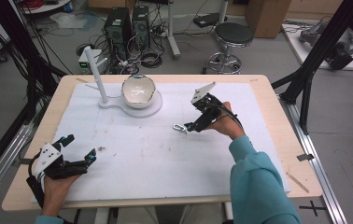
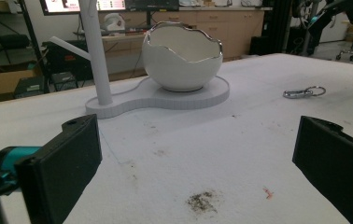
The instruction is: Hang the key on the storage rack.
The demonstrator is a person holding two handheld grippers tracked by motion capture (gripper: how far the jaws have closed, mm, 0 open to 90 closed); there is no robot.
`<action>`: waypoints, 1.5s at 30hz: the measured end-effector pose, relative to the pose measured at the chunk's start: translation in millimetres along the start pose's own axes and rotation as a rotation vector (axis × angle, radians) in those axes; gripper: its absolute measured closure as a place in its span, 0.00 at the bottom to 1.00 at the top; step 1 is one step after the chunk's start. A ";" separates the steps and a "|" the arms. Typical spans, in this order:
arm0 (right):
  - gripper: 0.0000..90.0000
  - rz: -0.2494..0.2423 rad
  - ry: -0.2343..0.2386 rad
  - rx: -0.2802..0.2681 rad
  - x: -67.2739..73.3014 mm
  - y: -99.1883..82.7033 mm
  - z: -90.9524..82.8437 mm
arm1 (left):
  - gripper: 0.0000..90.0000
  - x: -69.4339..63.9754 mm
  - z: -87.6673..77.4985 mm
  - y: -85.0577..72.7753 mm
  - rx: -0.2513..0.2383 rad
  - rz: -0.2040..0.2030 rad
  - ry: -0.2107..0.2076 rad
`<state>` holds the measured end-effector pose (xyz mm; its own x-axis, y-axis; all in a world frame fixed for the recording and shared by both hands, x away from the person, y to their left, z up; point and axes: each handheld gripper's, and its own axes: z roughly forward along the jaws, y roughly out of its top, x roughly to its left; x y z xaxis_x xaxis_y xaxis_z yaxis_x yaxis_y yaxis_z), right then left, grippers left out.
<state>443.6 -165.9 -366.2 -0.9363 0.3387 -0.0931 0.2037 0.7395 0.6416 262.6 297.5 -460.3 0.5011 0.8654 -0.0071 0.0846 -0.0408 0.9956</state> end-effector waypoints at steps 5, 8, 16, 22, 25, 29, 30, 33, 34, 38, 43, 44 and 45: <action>0.02 -0.007 0.016 0.027 -0.4 -0.9 7.7 | 0.02 -0.1 0.0 0.0 0.000 0.002 0.001; 0.02 -0.013 0.036 0.060 0.5 -2.0 14.5 | 0.02 -0.3 0.1 0.0 0.000 0.001 0.001; 0.02 -0.034 0.048 0.111 4.1 -1.3 27.1 | 0.02 -0.3 0.1 0.0 -0.001 0.004 0.001; 0.02 -0.041 0.060 0.153 5.8 -0.7 37.2 | 0.02 -0.2 0.0 0.0 0.000 0.005 0.001; 0.02 -0.045 0.062 0.168 7.1 1.3 41.9 | 0.02 -0.1 -0.1 0.0 0.000 0.005 0.001; 0.02 -0.063 0.067 0.206 10.8 2.7 50.7 | 0.02 -0.3 0.0 0.0 0.000 0.005 0.000; 0.02 -0.067 0.066 0.216 11.3 2.9 52.1 | 0.02 -0.4 0.0 0.0 -0.001 0.005 0.000; 0.03 -0.073 0.069 0.244 12.7 2.3 57.9 | 0.02 -0.3 -0.1 0.0 -0.001 0.005 0.000; 0.04 -0.073 0.071 0.252 12.5 2.3 58.3 | 0.02 -0.3 -0.1 -0.1 -0.001 0.005 0.000; 0.06 -0.066 0.077 0.261 11.7 1.4 59.8 | 0.02 -0.2 -0.1 0.0 0.000 0.006 0.000; 0.08 -0.057 0.084 0.281 11.4 0.1 60.6 | 0.02 -0.4 0.0 0.0 -0.001 0.005 0.000; 0.08 -0.059 0.083 0.285 11.3 -0.1 61.3 | 0.02 -0.3 0.0 0.0 0.000 0.006 0.001; 0.11 -0.054 0.084 0.292 11.7 -0.2 61.5 | 0.02 -0.3 0.0 0.0 0.000 0.006 0.001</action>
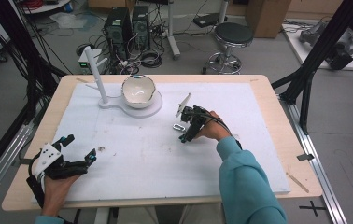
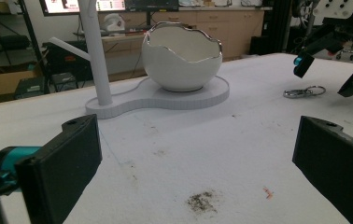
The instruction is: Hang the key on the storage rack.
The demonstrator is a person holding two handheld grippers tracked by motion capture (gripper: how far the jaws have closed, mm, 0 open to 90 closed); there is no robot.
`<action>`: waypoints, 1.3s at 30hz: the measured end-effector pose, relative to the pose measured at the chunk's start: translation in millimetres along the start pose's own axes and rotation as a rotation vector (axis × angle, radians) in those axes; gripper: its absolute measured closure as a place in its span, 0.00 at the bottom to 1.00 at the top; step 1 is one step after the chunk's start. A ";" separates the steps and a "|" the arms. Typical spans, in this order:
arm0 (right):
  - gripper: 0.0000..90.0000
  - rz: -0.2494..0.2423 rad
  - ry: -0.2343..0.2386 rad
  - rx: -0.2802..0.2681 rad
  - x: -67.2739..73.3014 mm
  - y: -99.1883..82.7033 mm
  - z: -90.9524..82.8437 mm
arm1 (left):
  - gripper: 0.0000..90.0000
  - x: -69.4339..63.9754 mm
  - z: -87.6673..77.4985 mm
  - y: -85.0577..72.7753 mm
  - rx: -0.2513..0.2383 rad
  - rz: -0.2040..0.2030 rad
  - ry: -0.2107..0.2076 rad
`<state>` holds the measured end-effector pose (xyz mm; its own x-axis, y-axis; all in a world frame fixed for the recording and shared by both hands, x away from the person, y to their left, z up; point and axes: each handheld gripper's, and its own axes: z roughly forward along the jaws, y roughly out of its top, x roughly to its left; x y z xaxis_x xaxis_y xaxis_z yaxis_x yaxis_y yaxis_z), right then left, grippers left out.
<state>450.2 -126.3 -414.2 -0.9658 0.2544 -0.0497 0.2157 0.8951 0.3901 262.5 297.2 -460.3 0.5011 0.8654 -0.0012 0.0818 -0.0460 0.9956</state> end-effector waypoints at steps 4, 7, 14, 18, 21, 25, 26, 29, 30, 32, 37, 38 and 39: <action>0.25 0.005 -0.008 0.014 -0.5 1.0 -0.1 | 0.02 -0.3 0.1 0.0 -0.002 0.000 0.001; 0.33 0.003 -0.014 0.017 -0.3 2.3 -0.6 | 0.02 -0.1 0.1 0.0 -0.001 -0.001 0.000; 0.54 0.001 -0.030 0.015 -1.1 3.4 -3.1 | 0.02 0.2 -0.1 0.0 0.000 0.000 0.000; 0.61 -0.003 -0.033 0.029 -1.3 3.0 -3.6 | 0.02 0.0 0.0 0.0 0.000 0.000 -0.001; 0.65 0.007 -0.032 0.029 -1.5 2.7 -4.7 | 0.02 0.0 0.0 0.0 -0.001 0.000 -0.001; 0.68 0.002 -0.031 0.028 -1.1 3.0 -4.9 | 0.02 -0.1 0.1 0.0 -0.001 -0.001 -0.001; 0.70 0.000 -0.036 0.031 -0.9 3.4 -5.1 | 0.02 -0.1 0.1 0.0 -0.002 0.000 0.000; 0.75 0.005 -0.042 0.025 0.2 4.7 -5.6 | 0.02 -0.2 0.1 -0.1 -0.002 -0.001 0.000; 0.76 0.004 -0.043 0.023 0.3 4.9 -5.6 | 0.02 -0.2 0.1 -0.1 -0.002 0.000 0.000; 0.78 0.003 -0.043 0.025 0.2 4.9 -5.9 | 0.02 -0.2 0.1 -0.1 -0.002 -0.001 0.000; 0.83 0.011 -0.047 0.028 -1.5 3.1 -7.7 | 0.02 0.0 0.0 0.0 0.000 0.000 -0.001; 0.83 0.014 -0.044 0.025 -1.7 2.8 -8.1 | 0.02 0.1 0.0 0.0 0.000 0.000 0.000; 0.84 0.014 -0.045 0.022 -2.0 2.6 -8.6 | 0.02 0.1 -0.1 0.0 0.000 0.000 -0.001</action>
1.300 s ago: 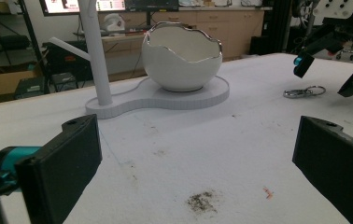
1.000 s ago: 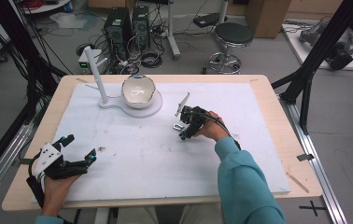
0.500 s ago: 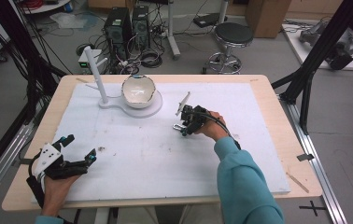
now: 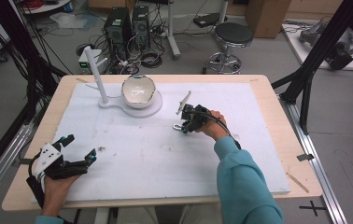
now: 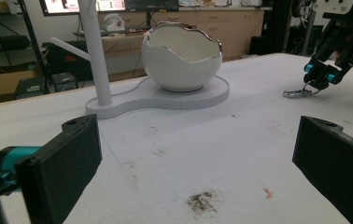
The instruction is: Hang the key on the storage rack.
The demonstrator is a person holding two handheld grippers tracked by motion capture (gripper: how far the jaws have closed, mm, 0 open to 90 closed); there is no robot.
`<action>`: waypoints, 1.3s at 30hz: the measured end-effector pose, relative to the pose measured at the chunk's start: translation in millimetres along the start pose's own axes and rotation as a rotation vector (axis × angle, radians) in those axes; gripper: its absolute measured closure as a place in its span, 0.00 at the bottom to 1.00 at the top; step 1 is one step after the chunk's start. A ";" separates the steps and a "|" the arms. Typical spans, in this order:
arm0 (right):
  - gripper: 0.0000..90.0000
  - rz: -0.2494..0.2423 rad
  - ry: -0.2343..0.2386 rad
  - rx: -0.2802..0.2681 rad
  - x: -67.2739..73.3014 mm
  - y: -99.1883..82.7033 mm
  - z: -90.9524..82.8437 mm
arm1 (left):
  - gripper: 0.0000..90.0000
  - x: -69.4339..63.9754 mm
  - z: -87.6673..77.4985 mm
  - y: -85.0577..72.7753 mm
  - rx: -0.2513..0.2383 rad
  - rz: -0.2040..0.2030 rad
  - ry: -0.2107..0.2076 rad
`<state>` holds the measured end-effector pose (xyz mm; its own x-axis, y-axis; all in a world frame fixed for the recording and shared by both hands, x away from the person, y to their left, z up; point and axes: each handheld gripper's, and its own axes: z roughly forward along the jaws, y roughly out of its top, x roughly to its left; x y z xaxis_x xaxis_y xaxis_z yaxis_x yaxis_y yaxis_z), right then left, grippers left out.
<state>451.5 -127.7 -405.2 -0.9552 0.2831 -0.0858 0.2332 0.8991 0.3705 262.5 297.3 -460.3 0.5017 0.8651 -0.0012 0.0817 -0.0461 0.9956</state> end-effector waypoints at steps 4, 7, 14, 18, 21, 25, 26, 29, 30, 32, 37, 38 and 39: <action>0.87 -0.003 -0.004 -0.003 -1.0 -0.5 -0.9 | 0.02 -0.2 0.2 -0.1 -0.002 -0.001 0.001; 0.89 0.005 0.000 0.002 -0.7 -0.9 -1.9 | 0.02 -0.2 0.2 0.0 -0.002 -0.001 0.001; 0.92 0.017 0.001 0.007 -1.3 -1.7 -2.8 | 0.02 -0.2 0.1 0.0 -0.001 -0.001 0.000; 0.97 0.029 0.009 0.003 -2.2 -1.9 -2.7 | 0.02 -0.3 0.1 -0.1 -0.001 -0.001 0.000; 0.97 0.039 0.014 0.000 -2.4 -2.3 -2.8 | 0.02 -0.1 0.0 0.0 0.000 -0.001 -0.001; 0.97 0.032 0.008 0.000 -2.1 -2.0 -2.6 | 0.02 -0.2 0.2 -0.1 -0.002 -0.001 0.001; 0.97 0.033 0.011 0.001 -2.0 -2.0 -2.5 | 0.02 -0.3 0.2 -0.1 -0.002 -0.001 0.001; 0.98 0.039 0.008 0.000 -2.3 -2.0 -2.4 | 0.02 -0.3 0.2 -0.1 -0.002 -0.001 0.001; 0.98 0.050 0.005 0.006 -1.8 -1.9 -2.8 | 0.02 -0.1 0.1 0.0 0.000 0.000 0.000; 0.98 0.061 0.003 0.008 -1.4 -1.6 -2.7 | 0.02 0.0 0.0 0.0 0.000 0.000 0.000; 0.99 0.050 -0.005 0.005 -1.0 -0.8 -2.6 | 0.02 0.3 0.0 0.0 -0.001 -0.007 0.000; 0.99 0.073 0.001 0.009 -0.6 -1.0 -3.4 | 0.02 0.3 0.0 -0.1 -0.001 -0.010 0.001; 0.99 0.085 0.004 0.002 -0.8 -1.3 -4.1 | 0.02 0.4 0.0 0.0 -0.001 -0.010 0.001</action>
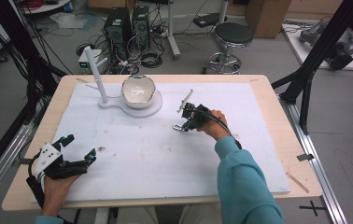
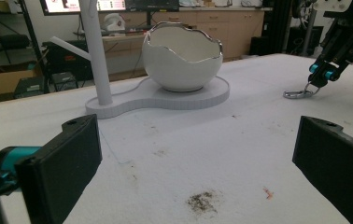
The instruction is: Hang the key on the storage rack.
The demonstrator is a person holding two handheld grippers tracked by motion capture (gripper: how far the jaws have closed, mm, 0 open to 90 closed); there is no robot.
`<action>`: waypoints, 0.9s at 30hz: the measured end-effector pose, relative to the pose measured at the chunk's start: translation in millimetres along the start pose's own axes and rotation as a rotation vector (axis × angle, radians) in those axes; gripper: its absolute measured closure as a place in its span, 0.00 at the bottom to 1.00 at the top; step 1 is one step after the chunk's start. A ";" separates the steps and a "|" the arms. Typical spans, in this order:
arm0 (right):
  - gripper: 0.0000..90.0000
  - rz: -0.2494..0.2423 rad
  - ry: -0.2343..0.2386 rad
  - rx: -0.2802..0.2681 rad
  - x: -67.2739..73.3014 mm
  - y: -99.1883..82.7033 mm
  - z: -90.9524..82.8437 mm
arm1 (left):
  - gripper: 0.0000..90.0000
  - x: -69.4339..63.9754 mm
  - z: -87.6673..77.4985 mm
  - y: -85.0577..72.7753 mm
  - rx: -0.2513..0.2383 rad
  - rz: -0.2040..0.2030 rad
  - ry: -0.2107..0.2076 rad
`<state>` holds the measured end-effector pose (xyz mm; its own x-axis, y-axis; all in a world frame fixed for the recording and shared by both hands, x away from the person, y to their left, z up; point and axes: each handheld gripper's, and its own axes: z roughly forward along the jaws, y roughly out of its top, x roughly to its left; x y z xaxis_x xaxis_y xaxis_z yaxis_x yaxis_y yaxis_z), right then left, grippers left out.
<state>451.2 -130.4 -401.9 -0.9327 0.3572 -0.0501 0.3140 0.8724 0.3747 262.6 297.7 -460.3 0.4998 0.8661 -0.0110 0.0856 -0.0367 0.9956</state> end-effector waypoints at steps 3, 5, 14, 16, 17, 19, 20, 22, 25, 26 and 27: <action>0.99 0.020 0.012 -0.029 -1.6 -0.9 -3.5 | 0.02 0.3 0.0 0.1 -0.001 -0.003 0.000; 0.99 0.035 0.027 -0.055 -2.4 -1.7 -7.5 | 0.02 0.5 0.2 0.2 -0.002 -0.007 0.004; 0.99 0.063 0.087 -0.221 -2.0 -6.5 -35.3 | 0.02 4.5 2.9 4.8 0.011 -0.050 -0.006; 0.99 0.072 0.098 -0.250 -1.2 -7.4 -40.5 | 0.02 6.2 3.1 10.8 -0.006 -0.089 -0.030; 0.99 0.062 0.110 -0.294 -1.6 -8.4 -46.3 | 0.02 6.6 3.3 15.4 -0.012 -0.090 -0.035; 0.99 0.061 0.114 -0.320 -1.6 -8.8 -49.1 | 0.02 7.0 3.6 25.4 -0.014 -0.087 -0.059; 0.99 0.057 0.122 -0.339 -1.5 -9.2 -52.1 | 0.02 7.9 3.8 30.6 -0.016 -0.085 -0.075; 0.99 0.052 0.136 -0.394 -1.0 -9.5 -57.4 | 0.02 10.3 5.7 43.0 -0.014 -0.078 -0.097; 0.99 0.040 0.158 -0.452 1.7 -8.6 -63.4 | 0.02 14.3 10.0 58.8 0.000 -0.070 -0.141; 0.99 0.034 0.167 -0.476 2.7 -8.5 -65.7 | 0.02 16.0 11.9 64.4 0.005 -0.066 -0.170; 0.99 0.030 0.172 -0.496 3.9 -7.9 -67.8 | 0.02 17.2 14.5 70.0 0.012 -0.067 -0.203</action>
<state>433.0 -158.6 -342.3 -0.9532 0.2836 0.1048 0.2585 0.5845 0.7691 289.7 302.7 -392.1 0.6558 0.7487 -0.0966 0.1340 0.0105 0.9909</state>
